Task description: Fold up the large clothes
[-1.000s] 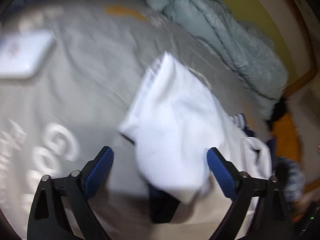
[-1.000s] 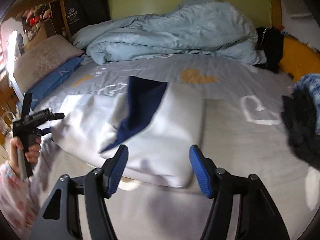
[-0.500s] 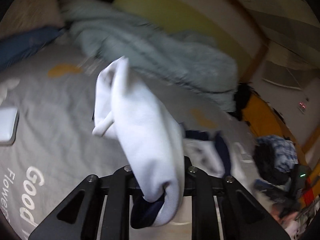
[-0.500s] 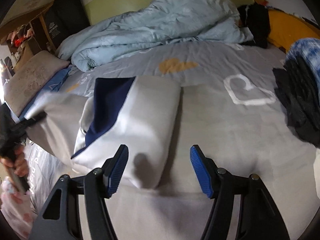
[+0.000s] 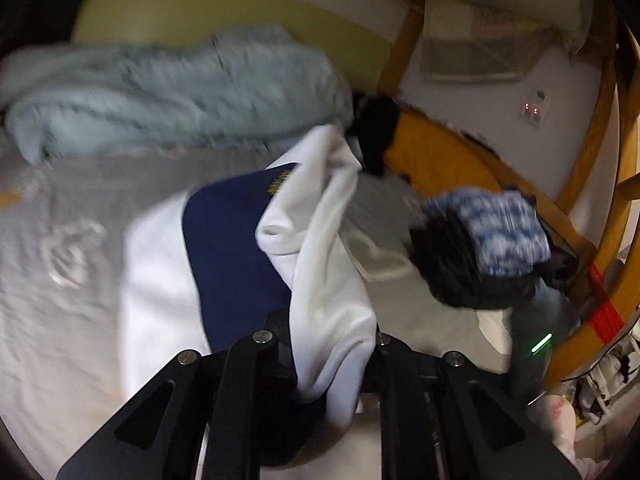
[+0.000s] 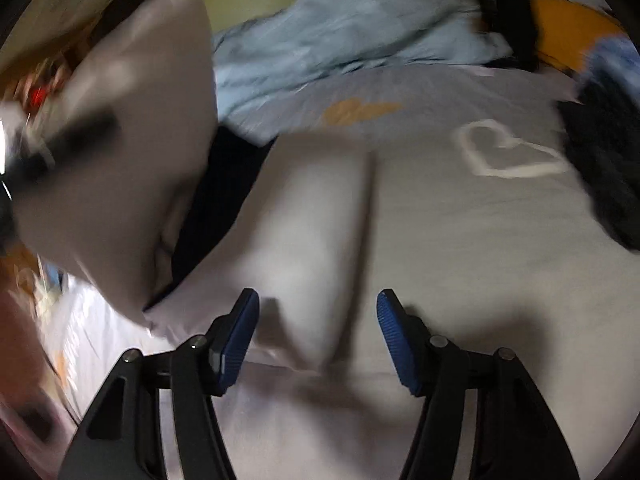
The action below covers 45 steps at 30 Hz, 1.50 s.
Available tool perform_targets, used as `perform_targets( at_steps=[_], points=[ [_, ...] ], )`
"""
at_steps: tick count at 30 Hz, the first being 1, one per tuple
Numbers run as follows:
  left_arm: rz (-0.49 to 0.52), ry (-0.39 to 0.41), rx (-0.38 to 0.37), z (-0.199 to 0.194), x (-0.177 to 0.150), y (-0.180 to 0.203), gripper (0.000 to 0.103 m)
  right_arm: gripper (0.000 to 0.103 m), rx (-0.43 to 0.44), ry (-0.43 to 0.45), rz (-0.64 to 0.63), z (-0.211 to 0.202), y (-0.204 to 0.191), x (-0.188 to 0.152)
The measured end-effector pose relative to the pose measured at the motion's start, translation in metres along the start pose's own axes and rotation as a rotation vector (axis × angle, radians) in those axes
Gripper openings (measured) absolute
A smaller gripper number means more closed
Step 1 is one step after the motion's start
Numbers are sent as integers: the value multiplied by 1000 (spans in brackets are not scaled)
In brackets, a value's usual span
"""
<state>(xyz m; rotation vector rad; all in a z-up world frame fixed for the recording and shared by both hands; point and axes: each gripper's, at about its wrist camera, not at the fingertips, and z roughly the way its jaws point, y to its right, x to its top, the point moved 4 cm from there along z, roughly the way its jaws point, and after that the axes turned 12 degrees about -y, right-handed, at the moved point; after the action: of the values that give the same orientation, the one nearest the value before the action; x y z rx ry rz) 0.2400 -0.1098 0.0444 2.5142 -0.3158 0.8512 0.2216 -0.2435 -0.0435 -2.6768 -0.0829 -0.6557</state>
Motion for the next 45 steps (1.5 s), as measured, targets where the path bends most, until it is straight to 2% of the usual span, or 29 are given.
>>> perform_targets(
  at_steps=[2, 4, 7, 8, 10, 12, 14, 18, 20, 22, 24, 27, 29, 32, 33, 35, 38, 44, 45],
  points=[
    [-18, -56, -5, 28, -10, 1, 14, 59, -13, 56, 146, -26, 30, 2],
    [-10, -109, 24, 54, -20, 2, 14, 59, -50, 116, 214, -47, 53, 6],
    [-20, -109, 50, 74, -29, 10, 18, 59, -85, 184, 243, -72, 71, 15],
    [-41, -93, 54, 73, -29, 10, 18, 59, -89, 197, 246, -78, 74, 16],
    [-73, -69, 18, 65, -32, 12, 31, 59, -90, 209, 245, -84, 74, 17],
    [-49, -59, -12, 56, -36, 19, 40, 59, -91, 219, 233, -89, 72, 19],
    [-2, -53, -4, 44, -45, 28, 51, 59, -106, 229, 214, -93, 68, 19],
    [13, -38, -10, 15, -69, 39, 53, 59, -173, 265, 232, -103, 77, 16],
    [4, -14, -40, -3, -79, 38, 53, 59, -207, 281, 210, -102, 75, 17],
    [-17, 14, -45, -20, -86, 34, 53, 59, -178, 269, 190, -101, 69, 16],
    [-26, 45, -10, -36, -90, 26, 53, 59, -132, 263, 169, -100, 62, 15],
    [-26, 88, 120, -52, -90, 5, 53, 58, -100, 268, 94, -99, 45, 12],
    [-51, 100, 215, -58, -90, -16, 53, 53, -49, 276, 26, -99, 29, 10],
    [-99, 111, 379, -56, -89, -49, 60, 40, 53, 275, -64, -99, 4, 5],
    [-115, 107, 404, -52, -89, -59, 63, 36, 68, 270, -74, -98, -1, 4],
    [-167, 86, 397, -38, -93, -80, 63, 30, 75, 256, -83, -92, -17, 5],
    [-223, 51, 331, -18, -101, -93, 63, 26, 109, 221, -136, -78, -42, 9],
    [-224, 18, 313, 1, -104, -94, 63, 26, 123, 147, -189, -40, -72, 26],
    [-224, 19, 293, 1, -105, -94, 61, 29, 117, 129, -191, -32, -73, 26]
  ],
)
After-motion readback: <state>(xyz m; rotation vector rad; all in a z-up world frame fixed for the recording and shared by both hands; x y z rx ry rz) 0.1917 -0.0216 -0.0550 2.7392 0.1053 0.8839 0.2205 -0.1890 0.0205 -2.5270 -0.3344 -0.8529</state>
